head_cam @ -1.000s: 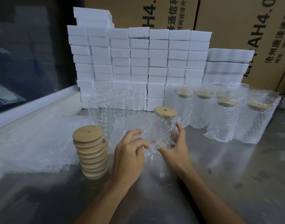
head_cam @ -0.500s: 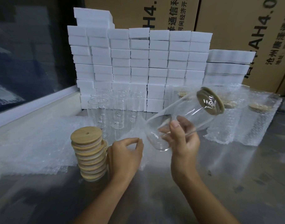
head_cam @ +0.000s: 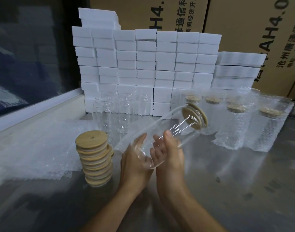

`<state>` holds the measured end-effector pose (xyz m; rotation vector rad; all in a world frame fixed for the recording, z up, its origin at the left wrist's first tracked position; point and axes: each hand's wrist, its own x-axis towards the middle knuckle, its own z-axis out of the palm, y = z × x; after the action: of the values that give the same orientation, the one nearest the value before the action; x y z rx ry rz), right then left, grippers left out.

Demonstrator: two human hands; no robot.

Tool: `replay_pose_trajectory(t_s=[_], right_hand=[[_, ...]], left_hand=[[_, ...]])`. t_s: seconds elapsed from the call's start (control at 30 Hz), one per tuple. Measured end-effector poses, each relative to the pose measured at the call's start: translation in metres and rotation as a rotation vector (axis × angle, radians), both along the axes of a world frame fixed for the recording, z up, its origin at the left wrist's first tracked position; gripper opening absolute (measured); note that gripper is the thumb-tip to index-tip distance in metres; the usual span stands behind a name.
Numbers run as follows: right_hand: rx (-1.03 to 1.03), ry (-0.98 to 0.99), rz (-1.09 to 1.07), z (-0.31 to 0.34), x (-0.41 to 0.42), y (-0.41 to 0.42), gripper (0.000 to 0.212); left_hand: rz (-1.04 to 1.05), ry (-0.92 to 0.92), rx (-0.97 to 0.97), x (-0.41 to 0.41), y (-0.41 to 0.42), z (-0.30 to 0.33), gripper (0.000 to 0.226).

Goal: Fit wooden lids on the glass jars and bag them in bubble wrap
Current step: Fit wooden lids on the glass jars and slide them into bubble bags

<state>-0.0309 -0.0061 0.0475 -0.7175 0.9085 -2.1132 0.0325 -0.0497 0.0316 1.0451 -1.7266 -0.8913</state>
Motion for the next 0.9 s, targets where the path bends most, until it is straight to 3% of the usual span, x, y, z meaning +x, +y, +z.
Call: replay_pose_trajectory(t_s=[0.1, 0.23, 0.4, 0.47, 0.57, 0.67, 0.8, 0.9], right_hand=[[0.051, 0.029, 0.014, 0.001, -0.019, -0.001, 0.090], [0.071, 0.115, 0.040, -0.004, -0.039, -0.002, 0.073], [0.075, 0.530, 0.090, -0.008, -0.041, 0.001, 0.056], [0.034, 0.612, 0.133, -0.009, -0.044, 0.004, 0.060], [0.060, 0.558, 0.096, -0.010, -0.050, 0.002, 0.063], [0.129, 0.474, 0.080, -0.014, -0.056, 0.000, 0.080], [0.104, 0.714, 0.060, -0.017, -0.056, -0.005, 0.050], [0.137, 0.844, 0.035, -0.019, -0.053, -0.006, 0.039]], left_hand=[[-0.023, -0.019, -0.181, -0.005, -0.006, 0.001, 0.073], [0.003, -0.011, -0.246, -0.005, -0.008, -0.004, 0.078], [0.028, 0.050, -0.188, -0.001, -0.019, -0.007, 0.079], [0.008, 0.054, -0.210, 0.003, -0.022, -0.008, 0.084], [-0.015, 0.007, -0.307, 0.003, -0.019, -0.008, 0.091], [-0.049, -0.058, -0.391, 0.001, -0.019, -0.010, 0.096], [-0.032, -0.104, -0.414, 0.003, -0.025, -0.013, 0.095], [-0.007, -0.133, -0.428, 0.004, -0.028, -0.014, 0.101]])
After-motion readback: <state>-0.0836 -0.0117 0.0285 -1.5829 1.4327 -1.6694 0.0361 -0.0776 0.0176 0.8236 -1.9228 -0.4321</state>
